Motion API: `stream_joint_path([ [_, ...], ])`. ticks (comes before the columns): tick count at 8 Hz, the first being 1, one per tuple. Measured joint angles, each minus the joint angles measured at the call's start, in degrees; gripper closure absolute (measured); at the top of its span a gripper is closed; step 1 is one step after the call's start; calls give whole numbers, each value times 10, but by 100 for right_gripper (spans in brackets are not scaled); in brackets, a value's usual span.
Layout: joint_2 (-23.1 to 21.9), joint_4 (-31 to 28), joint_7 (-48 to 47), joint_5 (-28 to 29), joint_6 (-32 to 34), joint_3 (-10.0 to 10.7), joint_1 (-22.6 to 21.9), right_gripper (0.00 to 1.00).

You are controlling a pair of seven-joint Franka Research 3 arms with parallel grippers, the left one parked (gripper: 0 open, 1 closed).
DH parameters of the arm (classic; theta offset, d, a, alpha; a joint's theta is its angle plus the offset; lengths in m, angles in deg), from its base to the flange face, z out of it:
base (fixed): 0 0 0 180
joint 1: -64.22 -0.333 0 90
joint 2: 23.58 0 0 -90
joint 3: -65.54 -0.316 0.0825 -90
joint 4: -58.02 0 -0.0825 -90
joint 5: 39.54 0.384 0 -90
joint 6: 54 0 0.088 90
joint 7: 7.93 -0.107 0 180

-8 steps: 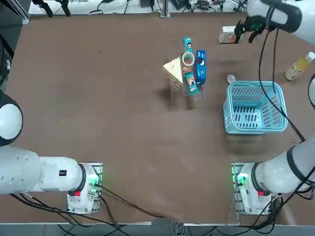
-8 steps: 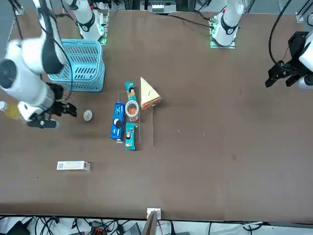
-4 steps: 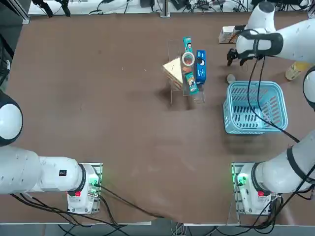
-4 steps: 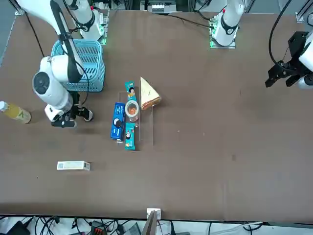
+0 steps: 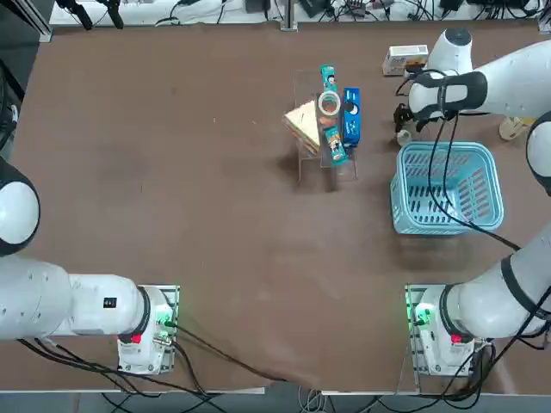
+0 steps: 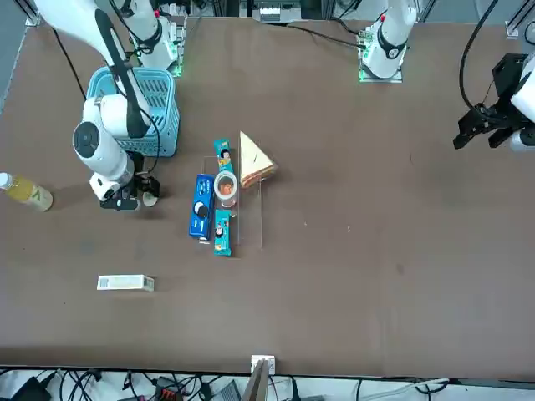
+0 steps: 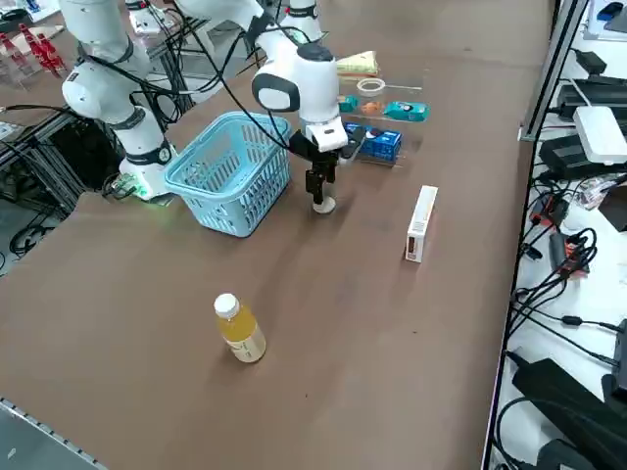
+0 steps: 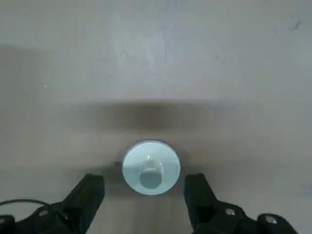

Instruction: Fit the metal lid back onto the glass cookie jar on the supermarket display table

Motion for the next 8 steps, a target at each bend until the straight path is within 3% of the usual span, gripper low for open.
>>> stream_joint_path([
  [8,21,0,0,0,-2,0,0,1],
])
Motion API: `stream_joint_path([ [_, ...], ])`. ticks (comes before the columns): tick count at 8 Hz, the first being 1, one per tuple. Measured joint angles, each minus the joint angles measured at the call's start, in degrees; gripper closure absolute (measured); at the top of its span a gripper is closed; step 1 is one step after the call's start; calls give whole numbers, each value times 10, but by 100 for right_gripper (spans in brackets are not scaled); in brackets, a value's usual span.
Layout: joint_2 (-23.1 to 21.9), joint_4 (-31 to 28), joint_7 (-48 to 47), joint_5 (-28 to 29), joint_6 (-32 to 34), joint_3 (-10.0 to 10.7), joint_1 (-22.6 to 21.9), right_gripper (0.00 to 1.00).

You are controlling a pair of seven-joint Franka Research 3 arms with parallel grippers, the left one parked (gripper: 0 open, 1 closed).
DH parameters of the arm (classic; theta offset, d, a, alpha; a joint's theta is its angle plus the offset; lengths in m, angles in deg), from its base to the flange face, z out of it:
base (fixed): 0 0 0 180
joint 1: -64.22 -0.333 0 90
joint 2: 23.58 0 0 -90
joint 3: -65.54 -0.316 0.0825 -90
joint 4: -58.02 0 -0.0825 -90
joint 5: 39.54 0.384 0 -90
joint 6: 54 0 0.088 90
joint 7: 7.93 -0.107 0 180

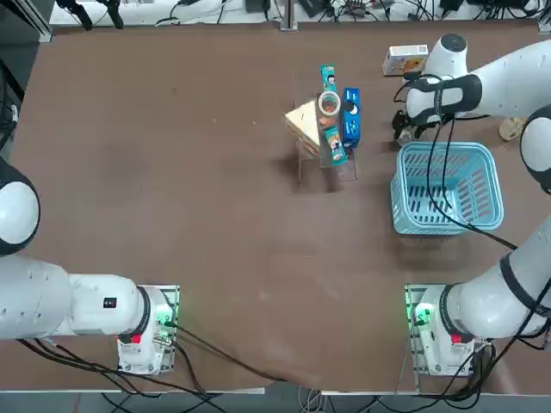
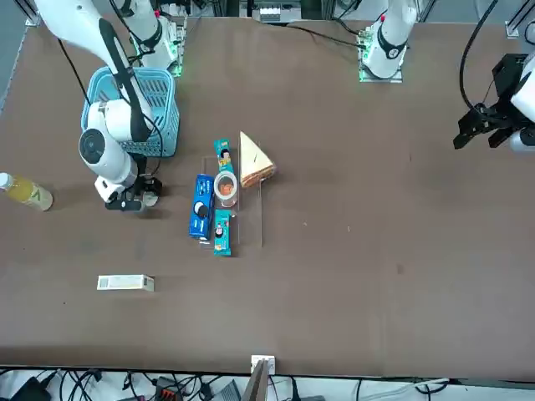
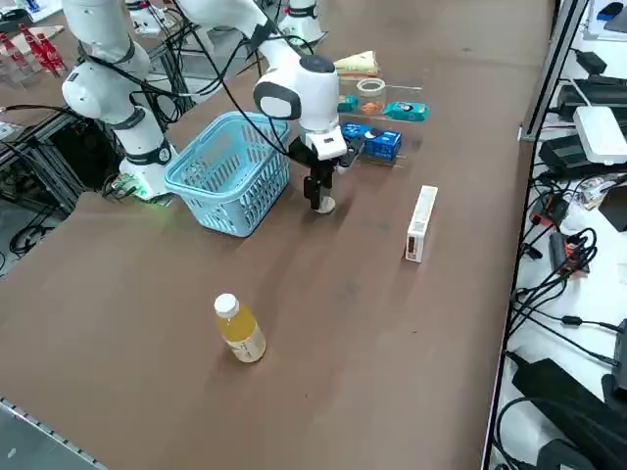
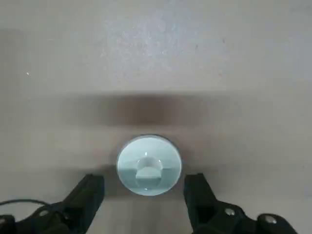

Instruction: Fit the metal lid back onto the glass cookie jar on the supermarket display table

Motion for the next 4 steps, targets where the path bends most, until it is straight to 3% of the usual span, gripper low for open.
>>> stream_joint_path([
  [4,4,0,0,0,-1,0,0,4],
])
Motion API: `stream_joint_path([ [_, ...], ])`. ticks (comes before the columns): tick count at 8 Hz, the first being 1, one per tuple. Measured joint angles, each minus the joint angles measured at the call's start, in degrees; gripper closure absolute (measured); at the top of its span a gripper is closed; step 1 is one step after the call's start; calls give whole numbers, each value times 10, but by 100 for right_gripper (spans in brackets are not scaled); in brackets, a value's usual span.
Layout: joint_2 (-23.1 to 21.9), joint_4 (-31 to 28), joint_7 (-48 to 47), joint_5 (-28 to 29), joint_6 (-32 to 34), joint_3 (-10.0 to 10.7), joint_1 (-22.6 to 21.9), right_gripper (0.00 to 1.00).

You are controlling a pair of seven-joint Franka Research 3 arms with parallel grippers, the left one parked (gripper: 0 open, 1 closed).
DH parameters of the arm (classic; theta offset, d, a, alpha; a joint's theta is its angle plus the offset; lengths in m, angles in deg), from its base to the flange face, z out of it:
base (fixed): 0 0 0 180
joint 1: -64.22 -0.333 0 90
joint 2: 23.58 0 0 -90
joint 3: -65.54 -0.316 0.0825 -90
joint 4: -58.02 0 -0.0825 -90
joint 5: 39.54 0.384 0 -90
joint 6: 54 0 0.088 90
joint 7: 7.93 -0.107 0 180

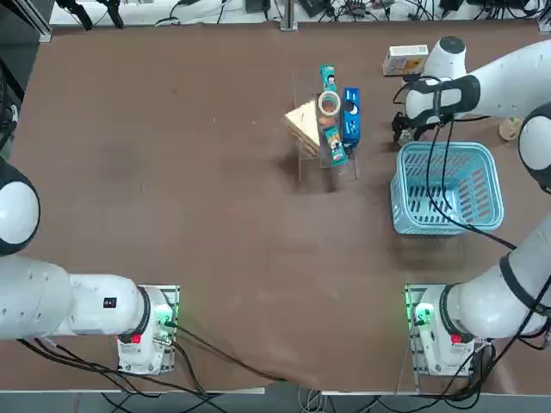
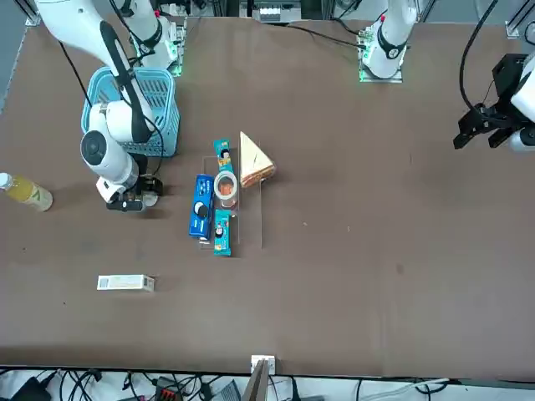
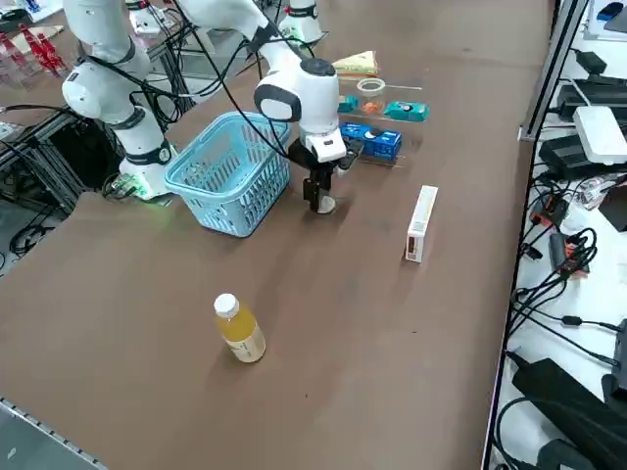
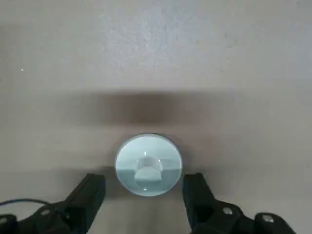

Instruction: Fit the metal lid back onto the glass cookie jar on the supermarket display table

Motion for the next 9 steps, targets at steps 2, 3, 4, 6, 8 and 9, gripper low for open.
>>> stream_joint_path([
  [2,0,1,0,0,-1,0,0,15],
  [3,0,1,0,0,-1,0,0,35],
  [4,0,1,0,0,-1,0,0,46],
  [6,0,5,0,0,-1,0,0,69],
  [8,0,7,1,0,-1,0,0,73],
  [9,0,9,2,0,-1,0,0,73],
])
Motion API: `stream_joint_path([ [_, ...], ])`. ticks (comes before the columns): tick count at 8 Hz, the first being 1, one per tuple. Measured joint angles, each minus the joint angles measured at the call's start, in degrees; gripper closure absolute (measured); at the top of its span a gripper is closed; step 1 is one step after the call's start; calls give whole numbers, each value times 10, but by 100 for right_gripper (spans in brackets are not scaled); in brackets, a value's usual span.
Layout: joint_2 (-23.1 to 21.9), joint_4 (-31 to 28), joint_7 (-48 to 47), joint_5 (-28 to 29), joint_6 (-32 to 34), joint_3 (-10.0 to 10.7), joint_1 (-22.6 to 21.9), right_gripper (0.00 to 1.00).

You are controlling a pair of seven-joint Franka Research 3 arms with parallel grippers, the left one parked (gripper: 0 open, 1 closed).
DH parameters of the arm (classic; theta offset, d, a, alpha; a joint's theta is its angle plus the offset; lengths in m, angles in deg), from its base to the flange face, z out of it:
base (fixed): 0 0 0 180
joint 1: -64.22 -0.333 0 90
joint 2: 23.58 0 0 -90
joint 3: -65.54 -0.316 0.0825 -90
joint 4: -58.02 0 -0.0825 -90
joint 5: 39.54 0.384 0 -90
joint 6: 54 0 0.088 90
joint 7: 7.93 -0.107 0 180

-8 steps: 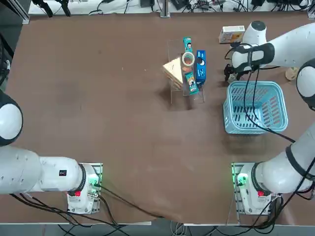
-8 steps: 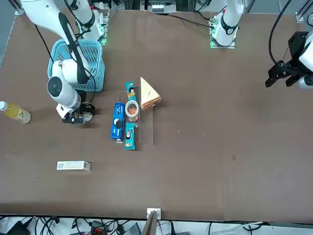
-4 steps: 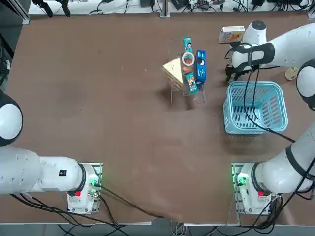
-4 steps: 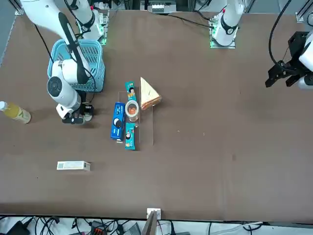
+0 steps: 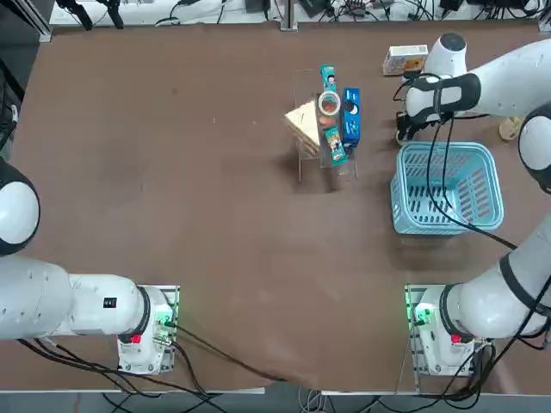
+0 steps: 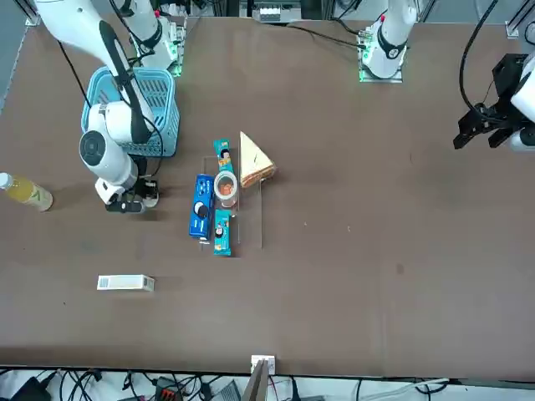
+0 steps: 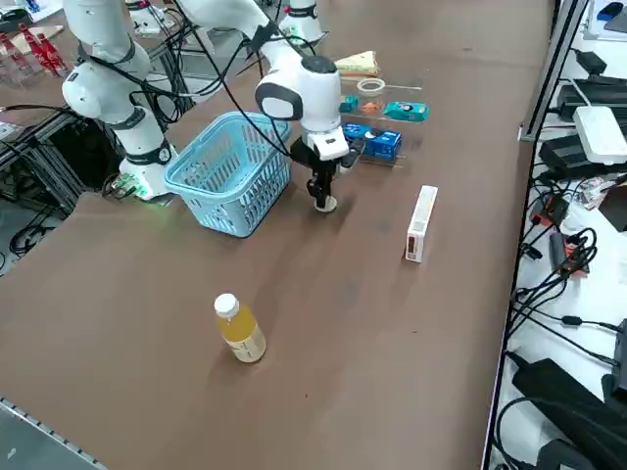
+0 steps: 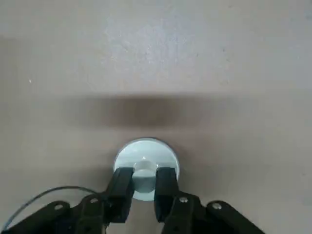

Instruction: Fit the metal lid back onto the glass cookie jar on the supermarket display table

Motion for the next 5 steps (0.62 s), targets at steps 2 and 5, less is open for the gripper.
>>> stream_joint_path([
  [2,-4,19,1,0,12,-1,-1,73],
  [5,-41,171,-19,1,234,-3,-28,73],
])
